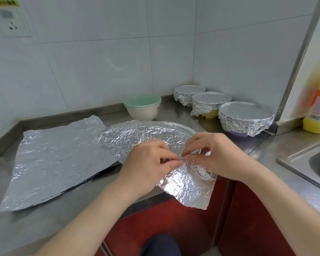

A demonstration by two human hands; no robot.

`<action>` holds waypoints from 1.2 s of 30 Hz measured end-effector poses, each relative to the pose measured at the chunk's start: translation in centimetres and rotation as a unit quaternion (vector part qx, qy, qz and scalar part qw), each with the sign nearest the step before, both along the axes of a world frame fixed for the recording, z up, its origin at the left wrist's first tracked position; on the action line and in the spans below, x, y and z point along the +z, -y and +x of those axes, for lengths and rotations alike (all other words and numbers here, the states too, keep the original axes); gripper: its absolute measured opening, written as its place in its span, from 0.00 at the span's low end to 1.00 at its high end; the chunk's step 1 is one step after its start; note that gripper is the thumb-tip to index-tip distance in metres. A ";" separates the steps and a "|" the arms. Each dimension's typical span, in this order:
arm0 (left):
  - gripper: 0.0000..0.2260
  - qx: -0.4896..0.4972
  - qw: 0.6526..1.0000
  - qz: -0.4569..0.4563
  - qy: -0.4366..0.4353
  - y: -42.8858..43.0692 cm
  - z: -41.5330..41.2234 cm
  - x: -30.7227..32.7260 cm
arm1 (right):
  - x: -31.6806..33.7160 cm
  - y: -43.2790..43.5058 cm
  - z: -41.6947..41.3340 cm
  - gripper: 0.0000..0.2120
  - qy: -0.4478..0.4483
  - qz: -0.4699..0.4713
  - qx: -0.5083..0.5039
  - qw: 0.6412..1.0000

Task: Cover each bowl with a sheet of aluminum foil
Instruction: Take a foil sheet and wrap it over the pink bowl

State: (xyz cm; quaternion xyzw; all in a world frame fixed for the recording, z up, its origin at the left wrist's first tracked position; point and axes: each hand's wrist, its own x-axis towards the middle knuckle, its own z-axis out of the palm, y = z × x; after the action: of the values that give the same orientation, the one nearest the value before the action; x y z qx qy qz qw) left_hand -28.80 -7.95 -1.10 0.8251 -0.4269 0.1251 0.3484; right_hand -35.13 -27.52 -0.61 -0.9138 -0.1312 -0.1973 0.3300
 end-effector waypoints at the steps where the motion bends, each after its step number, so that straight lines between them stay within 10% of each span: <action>1: 0.04 0.002 1.000 -0.001 0.002 -0.1 0.1 -0.1 | -0.1 0.3 0.1 0.03 -0.002 0.014 -0.006 1.000; 15: 0.02 0.010 0.998 0.004 -0.060 -0.6 2.1 0.7 | -1.0 -0.8 1.1 0.02 0.028 0.004 -0.042 0.999; 30: 0.07 -0.018 0.962 0.039 0.269 -0.2 2.8 -2.3 | -2.6 -1.8 2.1 0.04 0.187 -0.233 -0.065 0.952; 36: 0.09 -0.001 0.992 0.030 0.124 -0.4 1.6 -0.4 | -1.6 0.1 1.4 0.02 0.135 -0.160 -0.055 0.976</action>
State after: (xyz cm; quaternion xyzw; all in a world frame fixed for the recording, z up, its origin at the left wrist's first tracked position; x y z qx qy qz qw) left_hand -27.17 -7.55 -1.51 0.8127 -0.4713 0.2130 0.2683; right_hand -33.70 -27.63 -2.21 -0.9255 -0.1538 -0.3134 0.1469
